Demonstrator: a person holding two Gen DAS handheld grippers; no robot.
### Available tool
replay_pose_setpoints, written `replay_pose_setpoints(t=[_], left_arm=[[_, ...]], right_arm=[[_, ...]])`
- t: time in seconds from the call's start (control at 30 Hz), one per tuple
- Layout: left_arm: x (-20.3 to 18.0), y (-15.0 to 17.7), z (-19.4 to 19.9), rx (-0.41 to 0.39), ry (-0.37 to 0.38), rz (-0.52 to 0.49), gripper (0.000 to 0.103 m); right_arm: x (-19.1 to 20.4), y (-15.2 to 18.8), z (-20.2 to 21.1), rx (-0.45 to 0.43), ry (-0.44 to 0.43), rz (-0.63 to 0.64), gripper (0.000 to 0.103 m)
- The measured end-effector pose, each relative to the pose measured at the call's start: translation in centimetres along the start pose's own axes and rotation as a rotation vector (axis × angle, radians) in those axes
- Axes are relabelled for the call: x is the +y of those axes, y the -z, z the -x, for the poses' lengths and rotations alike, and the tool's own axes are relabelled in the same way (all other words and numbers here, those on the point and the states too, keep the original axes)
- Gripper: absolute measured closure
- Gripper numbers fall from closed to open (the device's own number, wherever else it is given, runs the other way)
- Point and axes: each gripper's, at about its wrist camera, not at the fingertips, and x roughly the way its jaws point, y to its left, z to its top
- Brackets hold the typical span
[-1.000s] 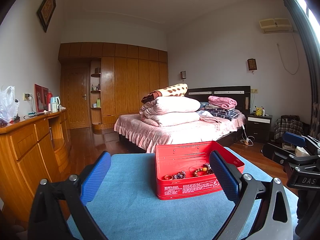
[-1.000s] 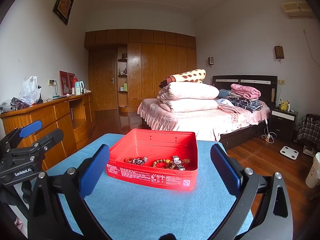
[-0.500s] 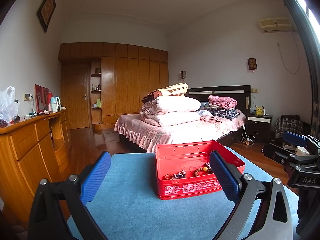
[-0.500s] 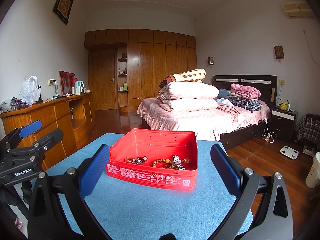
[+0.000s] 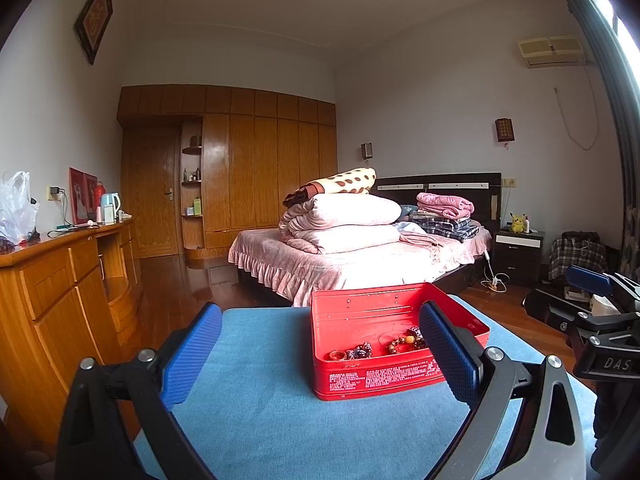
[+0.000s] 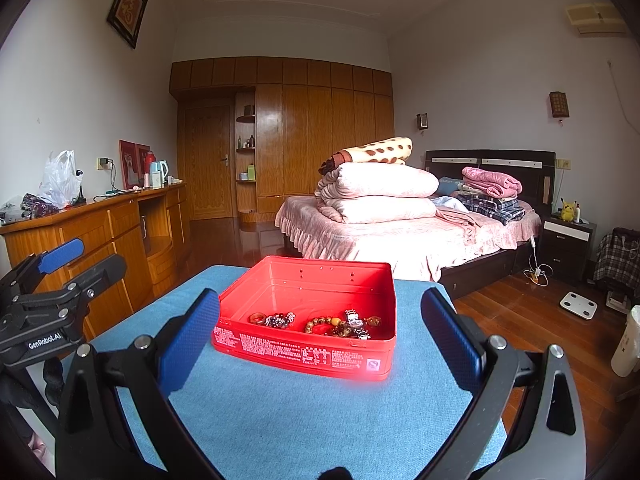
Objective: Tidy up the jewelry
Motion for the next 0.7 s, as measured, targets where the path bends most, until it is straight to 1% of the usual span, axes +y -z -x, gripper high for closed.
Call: replay_pose_setpoints(t=[0.47,0.7], left_arm=[[0.06,0.05,0.14,0.004,-0.005,0.014,0.006],[-0.17,0.05,0.07,0.012,-0.007,0.005,0.006]], right_arm=[[-0.09,0.1,-0.13,0.001,0.001,0.002,0.005],[-0.25,0.13,-0.22,0.006,0.001,0.003,0.005]])
